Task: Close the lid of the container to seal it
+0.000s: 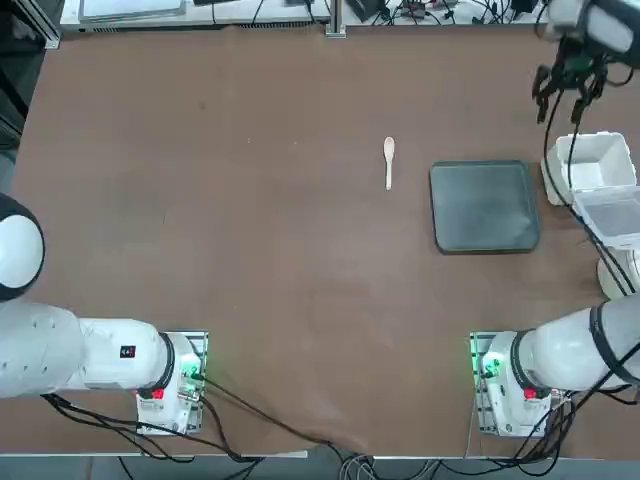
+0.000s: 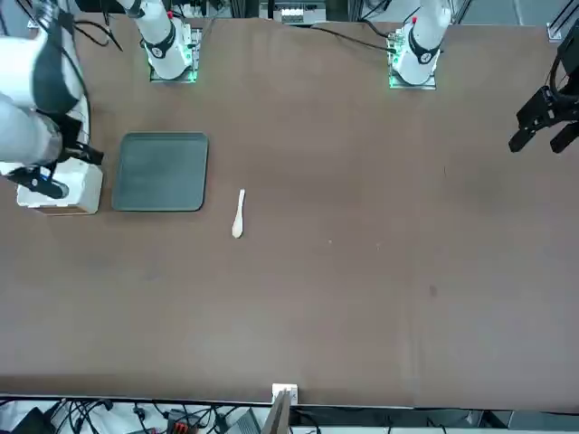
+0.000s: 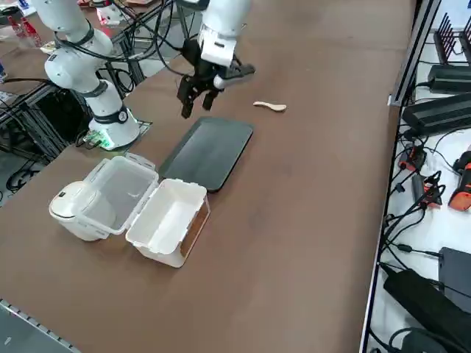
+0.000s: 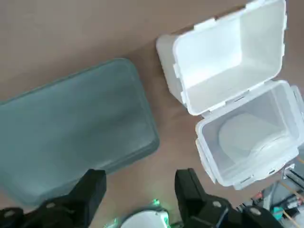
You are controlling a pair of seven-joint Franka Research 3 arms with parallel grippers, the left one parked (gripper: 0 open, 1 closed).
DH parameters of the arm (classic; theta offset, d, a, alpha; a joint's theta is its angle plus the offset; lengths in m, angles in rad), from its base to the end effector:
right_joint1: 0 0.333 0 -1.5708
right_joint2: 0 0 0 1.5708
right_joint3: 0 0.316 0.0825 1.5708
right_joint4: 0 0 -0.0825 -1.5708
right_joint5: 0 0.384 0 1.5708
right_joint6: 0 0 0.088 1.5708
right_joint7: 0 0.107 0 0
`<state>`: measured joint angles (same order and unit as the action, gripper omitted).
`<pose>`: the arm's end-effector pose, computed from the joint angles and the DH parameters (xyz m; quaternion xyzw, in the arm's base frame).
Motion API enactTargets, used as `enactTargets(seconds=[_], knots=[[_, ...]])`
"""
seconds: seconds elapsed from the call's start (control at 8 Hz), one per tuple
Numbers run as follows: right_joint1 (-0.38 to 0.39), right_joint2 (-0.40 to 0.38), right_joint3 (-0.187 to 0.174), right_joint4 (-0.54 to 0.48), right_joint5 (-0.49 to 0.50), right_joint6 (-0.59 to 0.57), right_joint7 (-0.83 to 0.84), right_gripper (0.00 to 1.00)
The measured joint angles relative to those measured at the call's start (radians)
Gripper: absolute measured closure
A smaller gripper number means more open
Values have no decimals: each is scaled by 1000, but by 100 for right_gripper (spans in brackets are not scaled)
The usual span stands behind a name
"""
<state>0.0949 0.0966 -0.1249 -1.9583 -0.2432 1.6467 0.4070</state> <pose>0.5296 -0.0388 0.4040 0.9553 -0.1788 -0.1745 0.1580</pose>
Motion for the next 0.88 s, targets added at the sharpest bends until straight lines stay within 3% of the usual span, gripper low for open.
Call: enactTargets(seconds=[0.12,0.62,0.88], knots=[[9,18,5,-61,-17,42,60,16],[57,177,12,-161,-35,75,389,97],[51,229,6,-220,-112,130,449,98]])
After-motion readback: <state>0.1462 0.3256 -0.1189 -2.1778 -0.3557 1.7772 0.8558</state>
